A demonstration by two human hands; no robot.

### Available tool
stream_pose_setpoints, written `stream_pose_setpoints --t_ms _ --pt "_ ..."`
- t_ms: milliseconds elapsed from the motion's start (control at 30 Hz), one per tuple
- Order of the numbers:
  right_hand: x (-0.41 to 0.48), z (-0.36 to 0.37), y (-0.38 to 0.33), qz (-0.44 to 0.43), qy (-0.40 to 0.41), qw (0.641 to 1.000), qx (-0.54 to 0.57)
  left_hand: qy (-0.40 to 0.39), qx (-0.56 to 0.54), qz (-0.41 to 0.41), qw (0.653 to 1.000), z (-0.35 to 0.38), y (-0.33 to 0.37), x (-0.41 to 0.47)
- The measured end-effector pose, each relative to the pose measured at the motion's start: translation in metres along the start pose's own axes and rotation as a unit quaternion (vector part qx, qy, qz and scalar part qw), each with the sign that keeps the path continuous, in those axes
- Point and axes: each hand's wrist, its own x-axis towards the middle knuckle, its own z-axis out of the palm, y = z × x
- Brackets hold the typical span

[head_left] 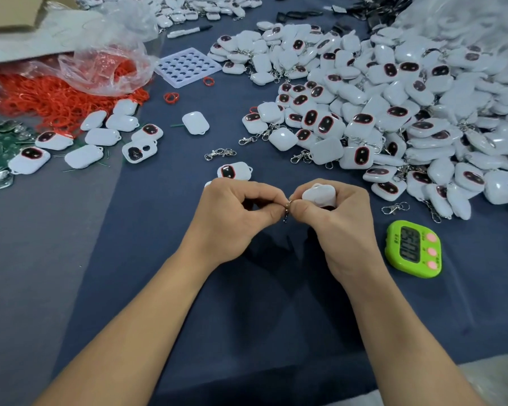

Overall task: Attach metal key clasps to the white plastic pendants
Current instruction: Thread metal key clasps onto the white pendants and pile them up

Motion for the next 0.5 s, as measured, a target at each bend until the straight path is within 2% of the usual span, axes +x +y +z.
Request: stream_pose_setpoints --t_ms 233,333,400,500 --pt "0.000 -0.003 0.001 -0.004 -0.040 0.999 -0.012 0.000 0.003 -0.009 1.000 0.004 0.001 -0.003" --pt "0.000 0.001 0.002 0.002 -0.012 0.999 -0.033 0.074 0.032 -0.026 0.996 0.008 0.003 -0.004" --pt "0.000 0.005 0.003 0.008 0.029 0.997 -0.066 0.159 0.123 -0.027 0.979 0.005 0.005 -0.003" --pt "-0.001 0.008 0.004 0.018 0.072 0.992 -0.099 0.226 0.339 -0.022 0.913 -0.002 0.003 0.000"
